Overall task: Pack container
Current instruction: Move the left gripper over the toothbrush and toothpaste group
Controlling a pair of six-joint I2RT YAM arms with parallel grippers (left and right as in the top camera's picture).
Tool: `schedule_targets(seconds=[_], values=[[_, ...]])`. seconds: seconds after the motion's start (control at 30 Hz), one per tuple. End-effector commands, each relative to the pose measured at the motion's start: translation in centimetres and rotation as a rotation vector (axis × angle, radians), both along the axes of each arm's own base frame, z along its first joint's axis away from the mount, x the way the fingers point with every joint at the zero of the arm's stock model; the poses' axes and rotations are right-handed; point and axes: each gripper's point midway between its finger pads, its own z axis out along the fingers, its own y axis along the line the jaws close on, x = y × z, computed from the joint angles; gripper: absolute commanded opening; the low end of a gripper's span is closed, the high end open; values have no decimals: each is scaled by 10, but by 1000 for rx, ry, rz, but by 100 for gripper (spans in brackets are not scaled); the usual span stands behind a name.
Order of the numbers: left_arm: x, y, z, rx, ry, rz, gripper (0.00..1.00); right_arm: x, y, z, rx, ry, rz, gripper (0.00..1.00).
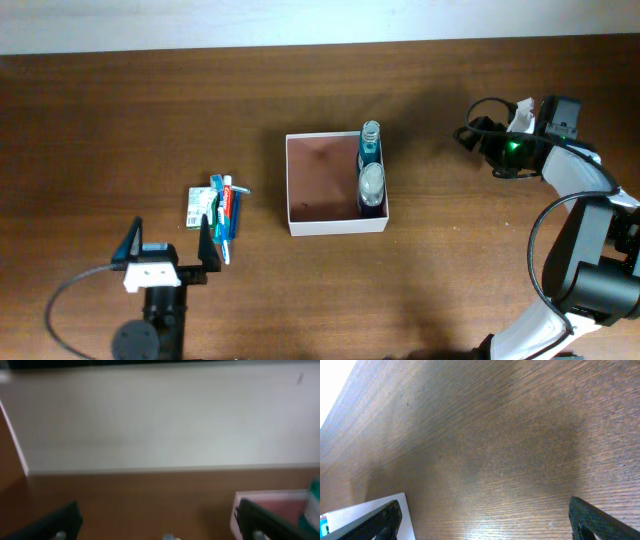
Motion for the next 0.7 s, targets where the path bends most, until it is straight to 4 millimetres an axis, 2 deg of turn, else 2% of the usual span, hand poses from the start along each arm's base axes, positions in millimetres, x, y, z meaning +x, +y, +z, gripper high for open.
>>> schedule_targets(seconds=[0.0, 0.07, 0.13, 0.17, 0.2, 0.27, 0.33, 0.37, 0.43, 0.47, 0.53, 0.67], values=[[-2, 4, 60, 37, 40, 23, 99, 0, -1, -2, -7, 1, 1, 98], [11, 3, 56, 38, 187, 15, 99, 0, -1, -2, -7, 1, 1, 98], [29, -8, 37, 32, 388, -52, 99, 0, -1, -2, -7, 1, 1, 99], [39, -19, 24, 17, 498, -121, 99, 0, -1, -2, -7, 1, 1, 98], [42, -25, 18, 7, 542, -154, 99, 0, -1, -2, -7, 1, 1, 98], [55, -50, -9, -50, 712, -298, 99, 0, -1, -2, -7, 1, 1, 98], [66, -63, -36, -98, 838, -373, 100, 0, -1, -2, -7, 1, 1, 98], [71, -62, -55, -111, 902, -370, 99, 0, -1, -2, -7, 1, 1, 98], [74, -67, -78, -168, 989, -385, 99, 0, -1, -2, -7, 1, 1, 98], [76, -79, -90, -243, 1041, -436, 100, 0, -1, -2, -7, 1, 1, 98], [79, -93, -99, -294, 1066, -520, 99, 0, -1, -2, -7, 1, 1, 98], [90, -94, -141, -328, 1164, -516, 100, 0, -1, -2, -7, 1, 1, 98]])
